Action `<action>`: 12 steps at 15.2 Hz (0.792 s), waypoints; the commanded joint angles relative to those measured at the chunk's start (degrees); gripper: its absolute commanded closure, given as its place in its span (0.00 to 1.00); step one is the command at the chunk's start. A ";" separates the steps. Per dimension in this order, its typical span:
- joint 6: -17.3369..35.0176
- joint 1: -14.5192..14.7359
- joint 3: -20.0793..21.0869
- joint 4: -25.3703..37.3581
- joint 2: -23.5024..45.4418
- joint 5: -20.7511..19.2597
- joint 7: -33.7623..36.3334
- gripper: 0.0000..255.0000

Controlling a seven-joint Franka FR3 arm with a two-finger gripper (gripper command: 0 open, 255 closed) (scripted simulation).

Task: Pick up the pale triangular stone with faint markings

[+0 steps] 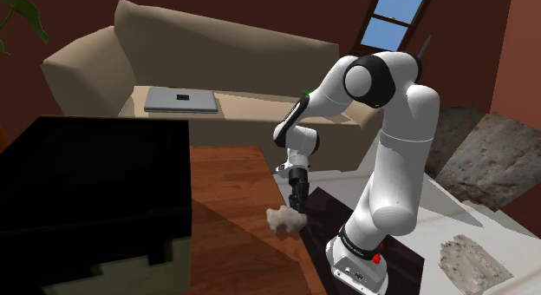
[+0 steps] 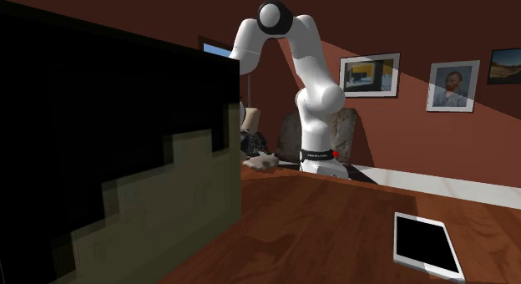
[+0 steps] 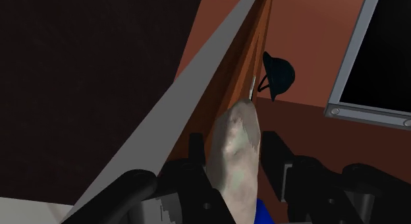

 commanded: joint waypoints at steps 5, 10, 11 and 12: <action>-1.78 0.45 -1.35 -1.10 -5.50 -2.04 3.66 1.00; -3.85 0.57 -2.37 -1.79 -10.94 -3.97 7.52 1.00; -4.29 0.56 -2.52 -1.89 -12.01 -4.32 8.31 1.00; -4.73 0.54 -2.65 -1.97 -13.07 -4.66 9.11 1.00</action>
